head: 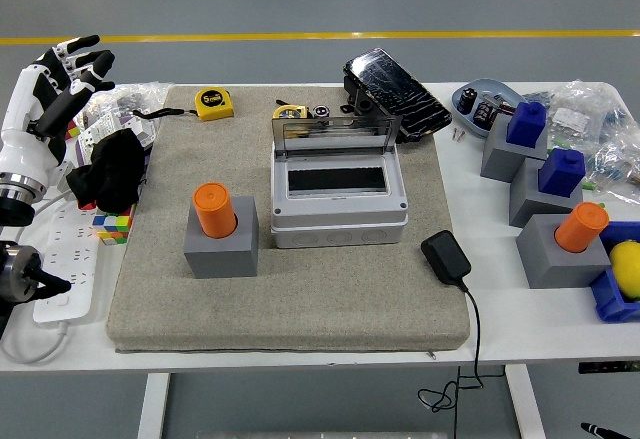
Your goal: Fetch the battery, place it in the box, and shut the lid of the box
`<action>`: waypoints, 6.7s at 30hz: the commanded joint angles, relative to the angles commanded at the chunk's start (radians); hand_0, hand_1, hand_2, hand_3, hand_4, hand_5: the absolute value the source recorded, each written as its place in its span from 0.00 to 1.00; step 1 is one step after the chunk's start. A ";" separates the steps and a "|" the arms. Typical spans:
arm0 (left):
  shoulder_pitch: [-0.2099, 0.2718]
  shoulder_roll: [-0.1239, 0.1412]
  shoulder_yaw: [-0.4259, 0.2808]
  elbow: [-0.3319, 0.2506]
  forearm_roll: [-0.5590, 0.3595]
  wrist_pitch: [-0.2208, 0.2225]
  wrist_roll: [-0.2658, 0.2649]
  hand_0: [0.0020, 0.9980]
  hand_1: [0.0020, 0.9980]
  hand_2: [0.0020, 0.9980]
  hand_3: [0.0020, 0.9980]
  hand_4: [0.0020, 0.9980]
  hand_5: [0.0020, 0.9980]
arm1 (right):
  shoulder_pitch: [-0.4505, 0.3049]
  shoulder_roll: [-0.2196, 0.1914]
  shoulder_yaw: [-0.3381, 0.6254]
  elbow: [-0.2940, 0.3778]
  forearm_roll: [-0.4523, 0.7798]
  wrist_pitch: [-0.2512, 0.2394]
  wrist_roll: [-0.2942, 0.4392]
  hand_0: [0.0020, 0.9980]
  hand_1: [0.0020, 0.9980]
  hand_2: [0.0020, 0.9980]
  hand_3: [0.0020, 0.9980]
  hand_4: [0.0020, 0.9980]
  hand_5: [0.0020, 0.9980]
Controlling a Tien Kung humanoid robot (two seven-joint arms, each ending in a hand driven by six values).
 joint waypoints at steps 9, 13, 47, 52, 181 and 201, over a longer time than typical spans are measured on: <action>-0.004 -0.001 -0.012 -0.002 0.008 -0.004 0.004 0.57 0.74 0.72 0.74 1.00 0.50 | -0.001 0.004 -0.022 0.002 -0.001 0.002 0.000 0.67 0.66 0.62 0.53 0.90 0.49; 0.000 0.001 -0.011 -0.004 0.010 -0.005 0.005 0.57 0.74 0.72 0.74 1.00 0.50 | -0.003 0.002 0.000 0.011 -0.021 0.000 0.001 0.67 0.66 0.62 0.53 0.90 0.49; 0.005 0.004 0.010 0.001 0.037 -0.041 0.001 0.60 0.74 0.73 0.75 1.00 0.50 | -0.017 -0.006 0.058 0.016 -0.055 0.001 0.001 0.67 0.66 0.62 0.53 0.90 0.49; 0.023 0.022 0.066 0.004 0.090 -0.079 -0.040 0.66 0.77 0.75 0.79 1.00 0.47 | -0.020 -0.005 0.051 0.016 -0.051 0.001 0.001 0.67 0.66 0.62 0.53 0.90 0.49; -0.763 -0.309 1.130 0.511 0.665 0.031 0.245 0.22 0.32 0.38 0.50 1.00 0.18 | -0.048 -0.022 0.059 0.076 -0.110 -0.005 0.003 0.67 0.66 0.62 0.53 0.90 0.48; -0.695 -0.227 0.922 0.288 0.708 0.053 0.226 0.41 0.61 0.62 0.78 1.00 0.31 | -0.053 -0.017 0.079 0.079 -0.118 -0.005 0.003 0.67 0.66 0.62 0.53 0.90 0.48</action>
